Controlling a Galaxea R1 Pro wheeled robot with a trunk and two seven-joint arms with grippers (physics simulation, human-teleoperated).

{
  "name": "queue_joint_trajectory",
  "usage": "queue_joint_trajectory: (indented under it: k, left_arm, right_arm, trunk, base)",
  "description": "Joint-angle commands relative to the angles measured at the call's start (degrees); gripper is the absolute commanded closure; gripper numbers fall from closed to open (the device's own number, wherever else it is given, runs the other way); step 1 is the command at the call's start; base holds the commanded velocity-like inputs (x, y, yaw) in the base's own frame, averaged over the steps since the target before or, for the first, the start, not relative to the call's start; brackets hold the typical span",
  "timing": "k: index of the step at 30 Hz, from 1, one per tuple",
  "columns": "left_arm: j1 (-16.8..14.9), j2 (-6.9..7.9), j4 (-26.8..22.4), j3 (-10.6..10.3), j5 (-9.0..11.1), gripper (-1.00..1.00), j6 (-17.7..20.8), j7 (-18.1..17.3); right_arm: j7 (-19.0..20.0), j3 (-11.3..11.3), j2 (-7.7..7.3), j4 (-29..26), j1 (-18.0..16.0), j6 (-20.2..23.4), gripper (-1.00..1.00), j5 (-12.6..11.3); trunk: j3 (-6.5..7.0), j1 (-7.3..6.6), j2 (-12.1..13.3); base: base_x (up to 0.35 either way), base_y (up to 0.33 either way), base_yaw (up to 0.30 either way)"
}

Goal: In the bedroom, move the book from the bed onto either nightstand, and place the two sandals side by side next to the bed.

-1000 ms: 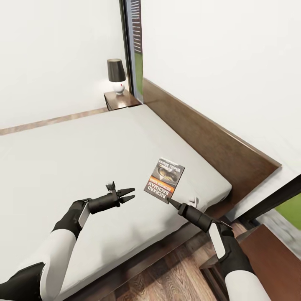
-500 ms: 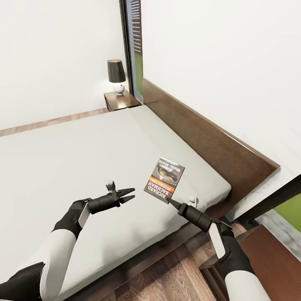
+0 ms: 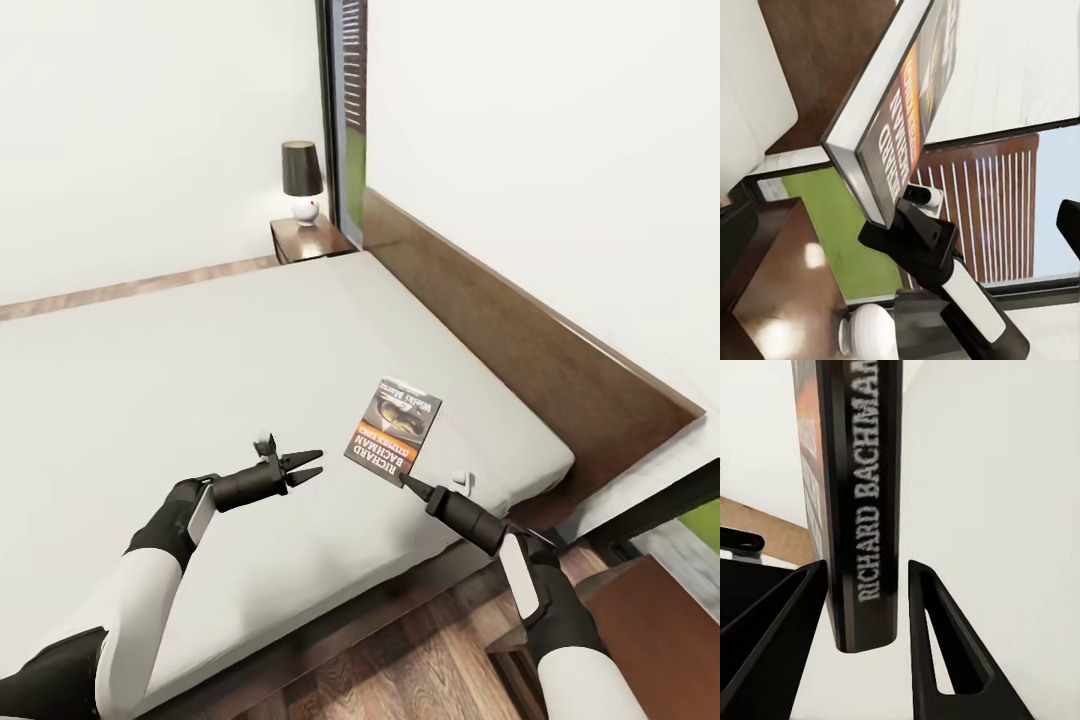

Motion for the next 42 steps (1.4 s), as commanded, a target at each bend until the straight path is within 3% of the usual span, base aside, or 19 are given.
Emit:
queue_joint_trajectory:
  k: [1, 18, 31, 42]
  left_arm:
    - [0.0, -0.02, 0.0, 0.1, 0.0, -1.0, 0.6, -0.2]
    - [0.0, -0.02, 0.1, 0.1, 0.0, -1.0, 0.6, -0.2]
    - [0.0, -0.02, 0.1, 0.1, 0.0, -1.0, 0.6, -0.2]
    - [0.0, -0.02, 0.1, 0.1, 0.0, -1.0, 0.6, -0.2]
  right_arm:
    - [0.2, -0.2, 0.05, 0.0, 0.0, 0.5, 1.0, -0.3]
    - [0.2, -0.1, 0.05, 0.0, 0.0, 0.5, 1.0, -0.3]
    - [0.2, -0.1, 0.05, 0.0, 0.0, 0.5, 1.0, -0.3]
    - [0.2, -0.1, 0.14, -0.1, 0.0, 0.4, 1.0, -0.3]
  trunk:
    - [-0.05, 0.0, 0.0]
    - [-0.07, 0.0, 0.0]
    - [-0.07, 0.0, 0.0]
    - [0.54, 0.0, 0.0]
  base:
    - [0.0, 0.0, 0.088]
    - [0.0, 0.0, 0.013]
    - [0.0, 0.0, 0.264]
    - [0.0, 0.0, 0.034]
